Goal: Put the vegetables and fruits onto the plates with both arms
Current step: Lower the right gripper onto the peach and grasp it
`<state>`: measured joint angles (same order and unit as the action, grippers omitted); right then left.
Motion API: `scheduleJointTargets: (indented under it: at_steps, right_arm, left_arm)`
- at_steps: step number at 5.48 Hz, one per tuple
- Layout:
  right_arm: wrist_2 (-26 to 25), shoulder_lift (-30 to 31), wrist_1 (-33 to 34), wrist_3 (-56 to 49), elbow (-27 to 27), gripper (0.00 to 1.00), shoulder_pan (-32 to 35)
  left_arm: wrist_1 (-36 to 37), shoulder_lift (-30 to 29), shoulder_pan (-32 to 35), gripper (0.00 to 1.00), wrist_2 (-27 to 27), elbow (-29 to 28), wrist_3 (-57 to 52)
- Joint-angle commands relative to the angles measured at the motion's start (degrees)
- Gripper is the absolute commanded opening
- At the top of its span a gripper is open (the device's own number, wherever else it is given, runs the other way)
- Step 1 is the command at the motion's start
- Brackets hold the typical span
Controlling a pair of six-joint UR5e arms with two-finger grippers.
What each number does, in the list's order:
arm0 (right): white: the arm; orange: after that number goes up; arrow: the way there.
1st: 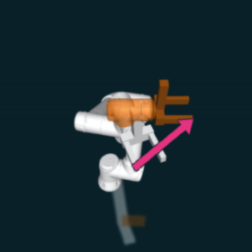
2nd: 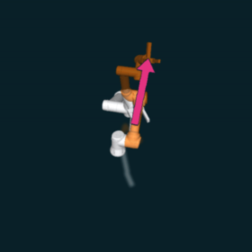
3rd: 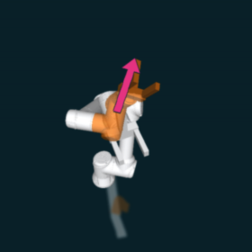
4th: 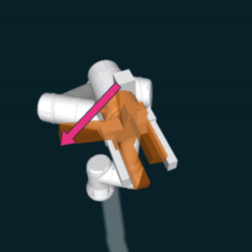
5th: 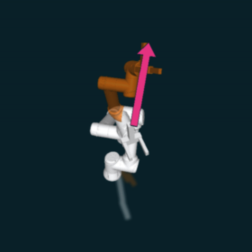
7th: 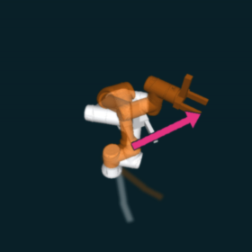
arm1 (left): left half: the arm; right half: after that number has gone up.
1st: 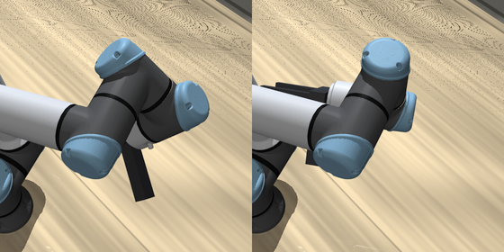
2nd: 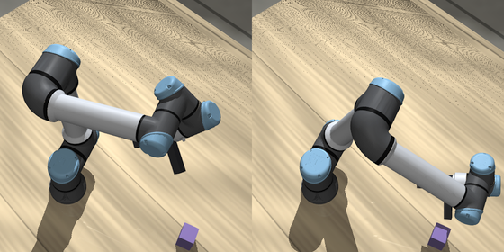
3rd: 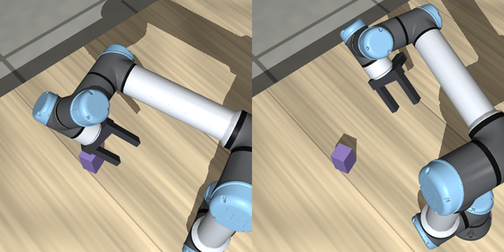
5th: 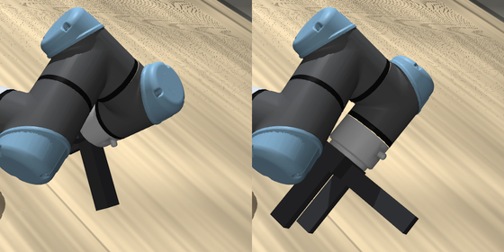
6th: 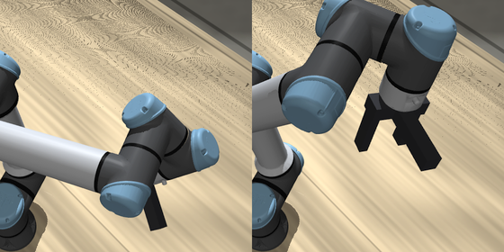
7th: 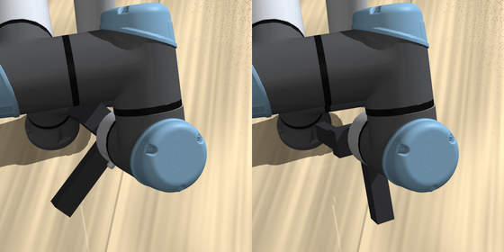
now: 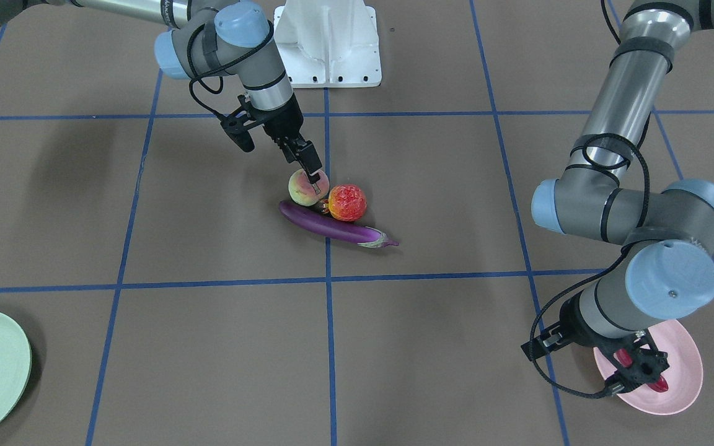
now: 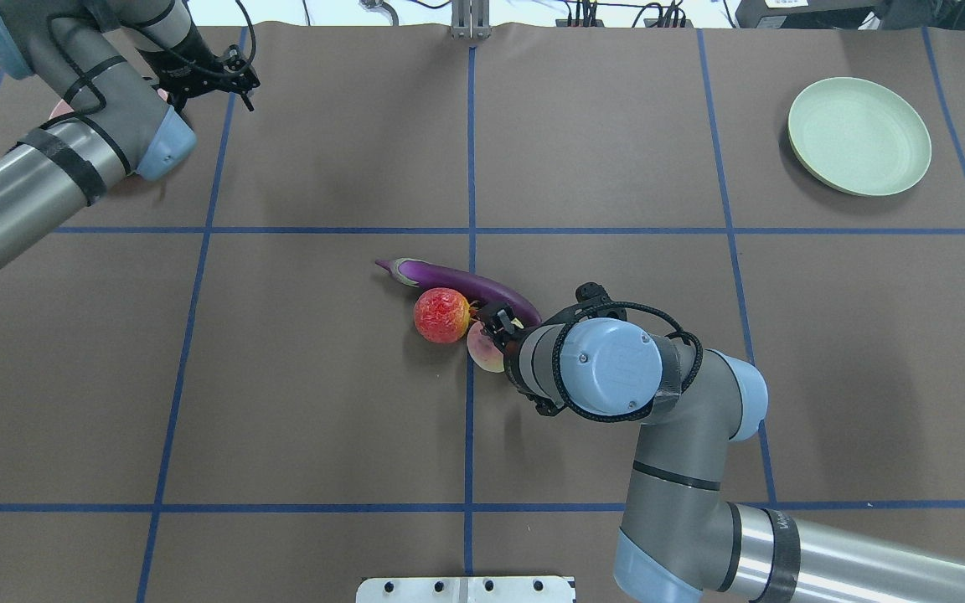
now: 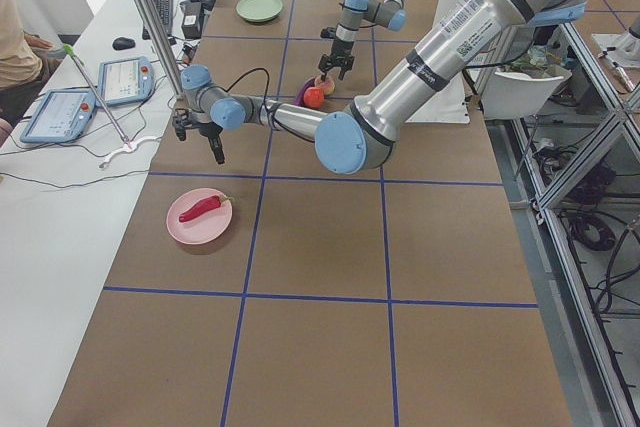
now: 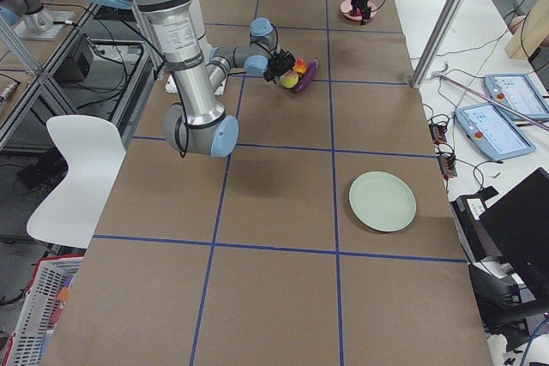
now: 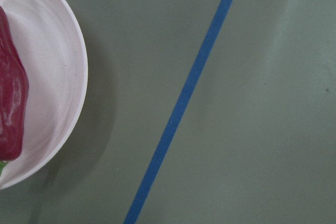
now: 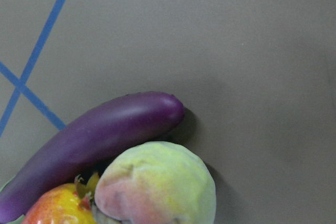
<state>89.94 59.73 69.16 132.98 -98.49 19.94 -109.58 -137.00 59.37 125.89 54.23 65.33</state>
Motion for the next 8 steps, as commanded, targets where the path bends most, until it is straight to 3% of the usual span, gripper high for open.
scheduleJointTargets:
  at_steps: [1, 3, 4, 5, 6, 7, 8]
  right_arm:
    - [-1.2, -0.9, 0.3, 0.3, 0.4, 0.95, 0.1]
    - [-2.2, -2.2, 0.1, 0.4, 2.6, 0.95, 0.0]
    - [-2.2, -2.2, 0.1, 0.5, 3.0, 0.68, 0.1]
    - [-2.1, -2.2, 0.2, 1.4, 3.0, 0.01, 0.4]
    - [-1.7, -2.2, 0.4, 1.4, 2.0, 0.0, 0.8]
    - [2.2, 0.7, 2.2, 0.5, -3.1, 0.0, 5.7]
    - [10.9, 2.6, 5.9, -2.3, -6.2, 0.0, 13.3]
  left_arm:
    - [0.1, 0.2, -0.1, 1.0, -0.1, 0.3, 0.0]
    - [0.2, 0.5, -0.2, 1.0, -0.1, 1.1, 0.2]
    - [0.2, 0.4, -0.2, 1.0, -0.1, 1.1, 0.2]
    - [0.5, 0.0, -0.4, 1.0, -0.1, 1.1, 0.6]
    - [0.3, -1.5, -1.5, 1.0, 0.0, 1.9, 5.6]
    - [0.6, -2.9, -4.6, 1.0, 0.1, 4.9, 13.0]
    - [0.6, -3.9, -7.7, 1.0, 0.1, 7.5, 22.4]
